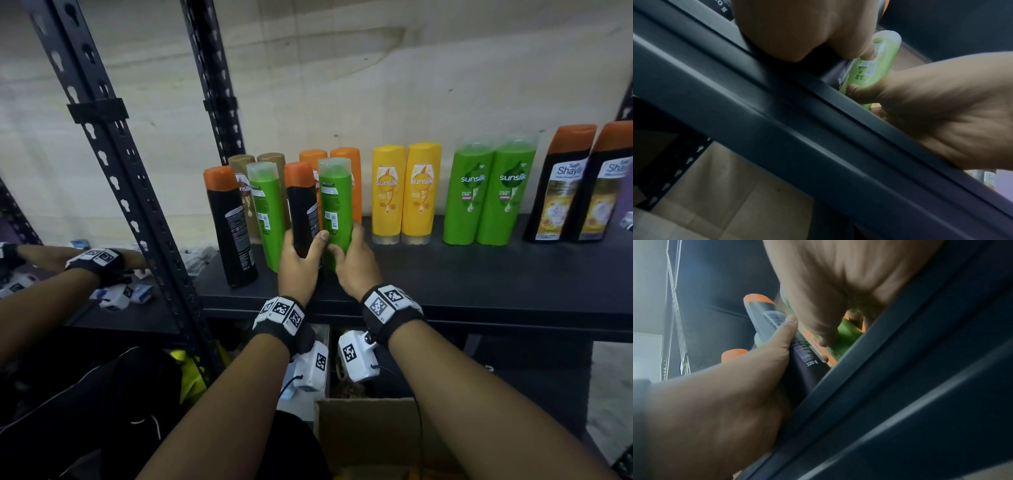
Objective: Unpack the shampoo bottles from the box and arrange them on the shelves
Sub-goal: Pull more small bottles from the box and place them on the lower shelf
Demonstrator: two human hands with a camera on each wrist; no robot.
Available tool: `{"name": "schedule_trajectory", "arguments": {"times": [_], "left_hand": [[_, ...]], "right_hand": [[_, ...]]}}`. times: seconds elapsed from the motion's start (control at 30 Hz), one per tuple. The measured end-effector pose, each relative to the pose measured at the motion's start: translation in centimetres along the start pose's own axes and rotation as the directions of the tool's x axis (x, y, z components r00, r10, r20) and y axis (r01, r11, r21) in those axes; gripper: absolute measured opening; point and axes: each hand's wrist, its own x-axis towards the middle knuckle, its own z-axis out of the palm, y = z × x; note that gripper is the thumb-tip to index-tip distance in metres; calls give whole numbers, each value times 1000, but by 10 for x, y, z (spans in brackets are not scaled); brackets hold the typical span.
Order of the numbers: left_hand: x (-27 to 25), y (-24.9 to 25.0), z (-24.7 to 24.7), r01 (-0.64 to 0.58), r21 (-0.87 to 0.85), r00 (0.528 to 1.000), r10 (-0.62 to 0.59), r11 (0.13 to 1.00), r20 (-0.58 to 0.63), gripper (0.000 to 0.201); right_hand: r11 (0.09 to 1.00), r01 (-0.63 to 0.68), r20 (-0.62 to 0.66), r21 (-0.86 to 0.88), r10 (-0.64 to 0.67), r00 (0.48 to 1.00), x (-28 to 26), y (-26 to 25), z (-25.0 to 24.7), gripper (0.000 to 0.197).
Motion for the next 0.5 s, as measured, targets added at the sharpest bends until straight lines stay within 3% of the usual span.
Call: {"name": "schedule_trajectory", "arguments": {"times": [0.17,0.3,0.4,0.5], "left_hand": [[0,-2,1,0,6,1000,0,1000,2,27],[4,-1,4,1,11,1000,-1,1000,10,34],[2,0,5,8,34,1000,-7,999,-5,47],[-5,2,2,51,87,999,-51,995,-8,77]], "right_hand": [[1000,-2,-6,-2,2,1000,-3,-1,0,60],[999,-29,-5,-23,29,1000,-3,-5,1,56],[998,-38,-1,-59,38,999,-3,-3,1,53],[993,-57,13,-107,58,998,-4,0,-1,50]]}}
